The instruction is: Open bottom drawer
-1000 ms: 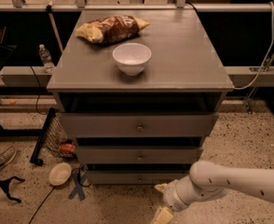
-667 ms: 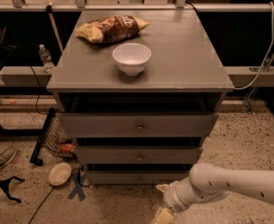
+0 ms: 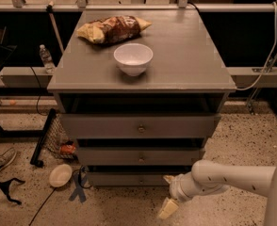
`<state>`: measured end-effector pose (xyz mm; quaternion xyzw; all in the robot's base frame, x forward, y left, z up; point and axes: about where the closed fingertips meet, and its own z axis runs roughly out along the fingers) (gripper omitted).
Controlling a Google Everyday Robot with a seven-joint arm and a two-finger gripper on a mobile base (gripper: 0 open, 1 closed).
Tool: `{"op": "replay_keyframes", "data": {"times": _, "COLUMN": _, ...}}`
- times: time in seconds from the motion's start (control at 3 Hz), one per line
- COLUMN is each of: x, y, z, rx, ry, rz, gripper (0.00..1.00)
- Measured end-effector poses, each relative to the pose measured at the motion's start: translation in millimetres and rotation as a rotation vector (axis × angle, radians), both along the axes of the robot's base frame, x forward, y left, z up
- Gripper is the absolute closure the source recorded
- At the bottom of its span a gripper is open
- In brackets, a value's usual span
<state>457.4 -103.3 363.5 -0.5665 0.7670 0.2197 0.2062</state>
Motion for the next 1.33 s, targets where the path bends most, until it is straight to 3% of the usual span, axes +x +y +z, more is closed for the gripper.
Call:
{"op": "replay_keyframes", "data": {"times": 0.67, "x": 1.8, "y": 1.4, "z": -22.6, "rx": -0.032, "ry": -0.022, "rz": 0.012, "gripper": 0.00}}
{"op": "replay_keyframes", "data": {"times": 1.0, "x": 1.5, "y": 1.1, "z": -57.9, "rx": 0.006, "ry": -0.022, "rz": 0.040, "gripper": 0.00}}
{"op": "replay_keyframes", "data": {"times": 1.33, "x": 33.6, "y": 1.6, "z": -104.8, "rx": 0.080, "ry": -0.076, "rz": 0.051, "gripper": 0.00}}
